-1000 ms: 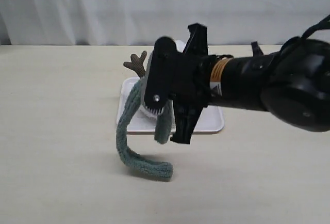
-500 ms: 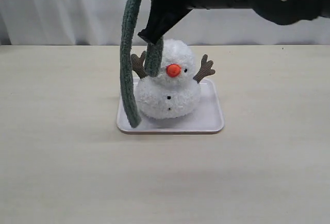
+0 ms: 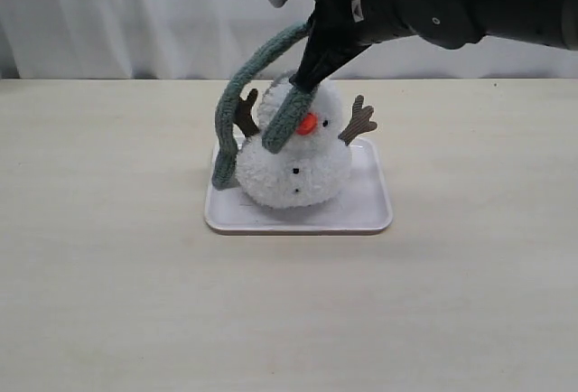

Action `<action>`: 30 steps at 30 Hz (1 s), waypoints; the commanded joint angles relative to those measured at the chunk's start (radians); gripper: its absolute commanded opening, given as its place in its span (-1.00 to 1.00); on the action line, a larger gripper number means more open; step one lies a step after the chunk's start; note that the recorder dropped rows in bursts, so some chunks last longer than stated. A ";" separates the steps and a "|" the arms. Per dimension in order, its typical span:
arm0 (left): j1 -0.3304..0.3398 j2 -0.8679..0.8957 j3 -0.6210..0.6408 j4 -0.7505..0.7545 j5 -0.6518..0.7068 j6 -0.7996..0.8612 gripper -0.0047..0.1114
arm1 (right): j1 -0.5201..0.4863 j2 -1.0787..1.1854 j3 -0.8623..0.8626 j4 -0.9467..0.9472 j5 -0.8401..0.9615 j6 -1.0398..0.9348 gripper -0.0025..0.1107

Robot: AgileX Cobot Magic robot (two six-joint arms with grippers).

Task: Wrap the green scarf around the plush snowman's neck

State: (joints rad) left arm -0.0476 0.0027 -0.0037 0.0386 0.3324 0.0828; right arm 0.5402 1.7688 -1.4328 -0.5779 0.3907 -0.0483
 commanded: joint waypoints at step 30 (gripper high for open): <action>0.001 -0.003 0.004 0.002 -0.010 -0.001 -0.92 | -0.003 -0.253 -0.009 0.707 0.273 -0.679 -0.88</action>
State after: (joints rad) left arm -0.0476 0.0027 -0.0037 0.0386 0.3324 0.0828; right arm 0.5365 1.5238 -1.4385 0.0569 0.6456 -0.6222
